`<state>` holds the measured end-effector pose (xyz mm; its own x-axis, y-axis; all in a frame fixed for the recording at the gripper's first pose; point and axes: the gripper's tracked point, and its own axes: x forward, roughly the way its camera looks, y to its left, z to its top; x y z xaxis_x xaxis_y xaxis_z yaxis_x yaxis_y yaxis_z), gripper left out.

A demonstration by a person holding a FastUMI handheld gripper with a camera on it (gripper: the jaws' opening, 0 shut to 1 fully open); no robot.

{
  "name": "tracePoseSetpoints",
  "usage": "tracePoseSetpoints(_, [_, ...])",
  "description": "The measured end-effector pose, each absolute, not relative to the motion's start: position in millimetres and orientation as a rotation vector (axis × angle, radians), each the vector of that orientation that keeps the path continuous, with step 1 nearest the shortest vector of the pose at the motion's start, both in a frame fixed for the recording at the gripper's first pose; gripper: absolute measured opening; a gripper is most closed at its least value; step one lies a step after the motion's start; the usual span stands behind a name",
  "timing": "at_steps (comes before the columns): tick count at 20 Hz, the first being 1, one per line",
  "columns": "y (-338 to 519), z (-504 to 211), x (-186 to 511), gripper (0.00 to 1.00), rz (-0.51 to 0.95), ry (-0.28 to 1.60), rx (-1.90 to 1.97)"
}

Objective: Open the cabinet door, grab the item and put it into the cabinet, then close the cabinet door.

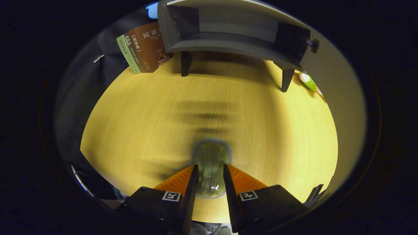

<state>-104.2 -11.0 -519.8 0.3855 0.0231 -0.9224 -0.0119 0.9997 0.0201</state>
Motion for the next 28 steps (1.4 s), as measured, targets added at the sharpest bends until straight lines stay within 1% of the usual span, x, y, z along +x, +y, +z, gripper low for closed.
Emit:
tracePoseSetpoints(3, [-12.5,-523.1,-105.9,0.50,0.013,1.197,-0.012])
tracePoseSetpoints(4, [-14.1,-534.5,-100.5,0.37,-0.001,1.194,-0.020])
tracePoseSetpoints(5, [-12.1,-528.9,-102.1,0.25,0.001,1.198,-0.026])
tracePoseSetpoints(7, [-13.9,-528.9,-106.8,0.26,-0.011,1.197,-0.023])
tracePoseSetpoints(8, [-15.9,-526.9,-103.2,0.17,-0.015,1.205,-0.026])
tracePoseSetpoints(12, [-18.6,-524.3,-104.7,0.17,-0.021,1.209,-0.048])
tracePoseSetpoints(15, [-19.9,-501.8,-101.6,0.16,-0.028,1.175,-0.024])
tracePoseSetpoints(18, [-22.8,-461.6,-90.0,0.17,-0.043,1.098,-0.004])
tracePoseSetpoints(21, [-25.0,-414.3,-65.7,0.16,-0.058,0.970,0.004])
tracePoseSetpoints(28, [-32.2,-305.3,-21.9,0.16,-0.067,0.740,-0.005])
